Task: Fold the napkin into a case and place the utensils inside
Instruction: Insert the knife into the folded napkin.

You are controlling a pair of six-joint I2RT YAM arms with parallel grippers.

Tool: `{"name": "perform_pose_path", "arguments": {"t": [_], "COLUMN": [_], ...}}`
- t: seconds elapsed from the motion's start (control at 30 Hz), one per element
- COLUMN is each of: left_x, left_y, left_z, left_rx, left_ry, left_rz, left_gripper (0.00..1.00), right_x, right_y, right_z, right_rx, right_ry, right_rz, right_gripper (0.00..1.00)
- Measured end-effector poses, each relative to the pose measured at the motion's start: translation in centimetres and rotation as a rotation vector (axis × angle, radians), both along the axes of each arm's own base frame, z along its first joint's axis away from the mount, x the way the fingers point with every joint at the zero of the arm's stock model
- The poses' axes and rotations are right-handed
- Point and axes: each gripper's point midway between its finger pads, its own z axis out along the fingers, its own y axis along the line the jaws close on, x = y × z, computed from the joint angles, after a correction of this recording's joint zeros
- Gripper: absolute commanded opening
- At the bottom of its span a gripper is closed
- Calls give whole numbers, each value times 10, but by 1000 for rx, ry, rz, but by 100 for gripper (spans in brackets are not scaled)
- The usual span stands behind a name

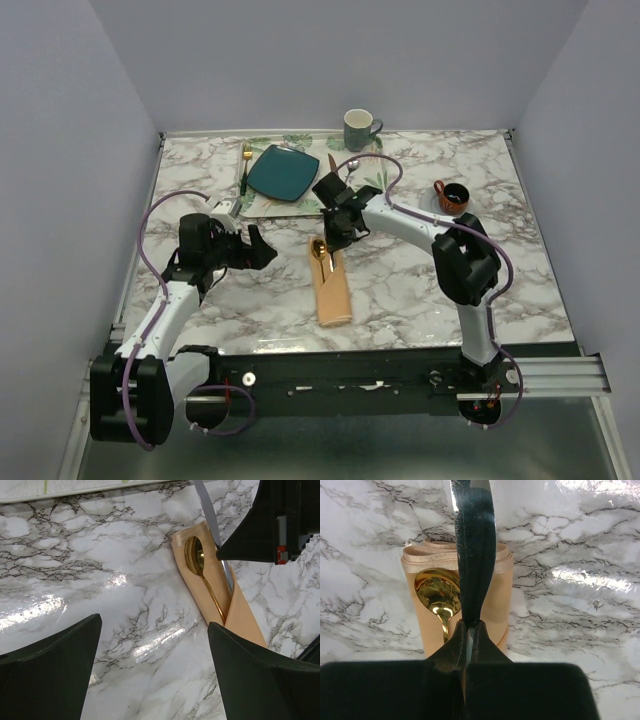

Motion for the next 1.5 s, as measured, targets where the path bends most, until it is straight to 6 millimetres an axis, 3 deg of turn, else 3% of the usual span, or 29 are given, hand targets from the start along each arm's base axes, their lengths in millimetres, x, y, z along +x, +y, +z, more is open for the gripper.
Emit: {"name": "perform_pose_path", "arguments": {"t": [0.3,0.83,1.1,1.17,1.33,1.5], "left_x": [1,0,0,0,1,2], "left_y": [1,1,1,0,0,0], "left_z": [-1,0,-1,0,1,2], "left_rx": [-1,-6,-11,-13,-16,-19], "left_ry": [-17,-36,-32,-34,-40,-44], "left_rz": [4,6,9,10,11,8], "left_gripper": [99,99,99,99,99,99], "right_x": [-11,-41,-52,-54,-53,-28], "right_y": [-1,-5,-3,-5,-6,-1], "right_z": [9,-9,-12,-12,7,39], "right_rx": [9,-16,-8,-11,1,27], "right_ry": [7,85,115,121,94,5], "right_rz": [-10,18,27,31,51,112], "right_gripper": [1,2,32,32,31,28]}}
